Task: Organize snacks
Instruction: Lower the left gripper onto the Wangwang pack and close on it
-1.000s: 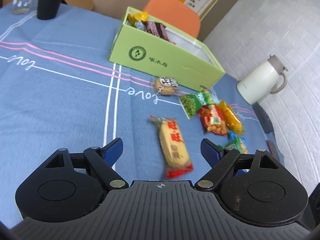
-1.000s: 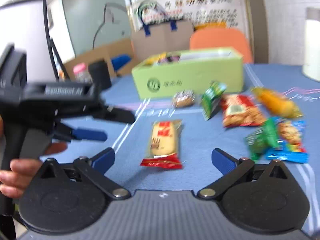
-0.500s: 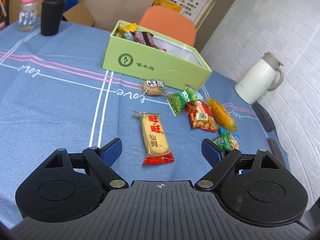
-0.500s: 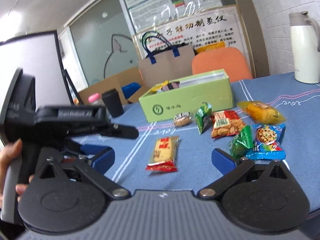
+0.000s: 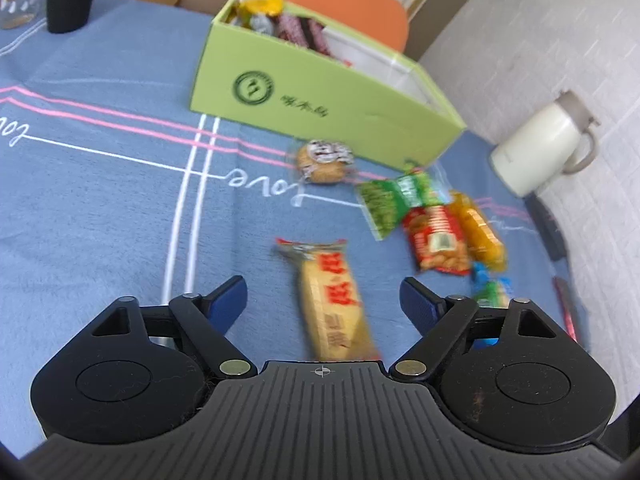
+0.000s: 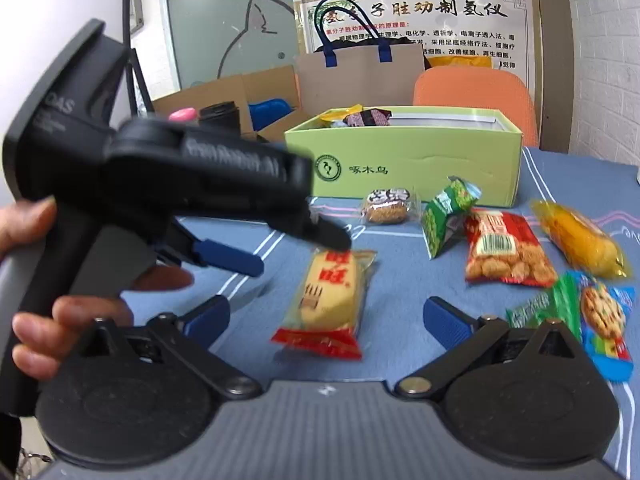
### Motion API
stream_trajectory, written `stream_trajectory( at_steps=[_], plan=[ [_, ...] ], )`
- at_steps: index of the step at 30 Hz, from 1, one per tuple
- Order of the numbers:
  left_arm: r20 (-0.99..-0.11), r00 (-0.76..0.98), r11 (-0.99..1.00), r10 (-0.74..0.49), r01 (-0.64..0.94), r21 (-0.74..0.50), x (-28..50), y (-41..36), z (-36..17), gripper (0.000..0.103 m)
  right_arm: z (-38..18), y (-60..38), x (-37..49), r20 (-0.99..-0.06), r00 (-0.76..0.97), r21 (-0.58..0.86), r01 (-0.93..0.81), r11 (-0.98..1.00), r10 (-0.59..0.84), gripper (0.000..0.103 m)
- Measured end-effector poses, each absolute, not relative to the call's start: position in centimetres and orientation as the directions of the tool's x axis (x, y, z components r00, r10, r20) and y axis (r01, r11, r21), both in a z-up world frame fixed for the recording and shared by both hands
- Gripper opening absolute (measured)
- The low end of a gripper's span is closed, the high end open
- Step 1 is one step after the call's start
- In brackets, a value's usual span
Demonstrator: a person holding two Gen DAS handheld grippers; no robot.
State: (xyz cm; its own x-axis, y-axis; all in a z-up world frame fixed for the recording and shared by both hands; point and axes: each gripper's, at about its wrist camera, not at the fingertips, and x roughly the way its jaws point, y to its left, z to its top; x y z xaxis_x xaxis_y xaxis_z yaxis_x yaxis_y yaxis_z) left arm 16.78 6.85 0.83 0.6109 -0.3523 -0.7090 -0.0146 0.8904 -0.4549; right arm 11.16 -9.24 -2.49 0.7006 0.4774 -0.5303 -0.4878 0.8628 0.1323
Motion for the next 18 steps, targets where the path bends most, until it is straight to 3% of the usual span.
stream_trajectory(
  at_steps=[6,11,18],
  plan=[
    [-0.701,0.581,0.878,-0.415,0.053,-0.476,17.6,7.5,0.5,0.062,-3.4,-7.4,12.5,-0.569,0.676,0.106,-0.505,0.856,0.469,0.102],
    [-0.684,0.552,0.858,-0.477,0.122,-0.499,17.8,7.0,0.8,0.058,-3.6,-6.8,12.7,-0.587,0.664,0.108,-0.503,0.858,0.463,0.087],
    [-0.700,0.515,0.856,-0.494,0.147,-0.496,17.6,5.6,0.1,0.050,-3.8,-6.5,12.3,-0.594,0.675,0.092,-0.485,0.870,0.439,0.088]
  ],
)
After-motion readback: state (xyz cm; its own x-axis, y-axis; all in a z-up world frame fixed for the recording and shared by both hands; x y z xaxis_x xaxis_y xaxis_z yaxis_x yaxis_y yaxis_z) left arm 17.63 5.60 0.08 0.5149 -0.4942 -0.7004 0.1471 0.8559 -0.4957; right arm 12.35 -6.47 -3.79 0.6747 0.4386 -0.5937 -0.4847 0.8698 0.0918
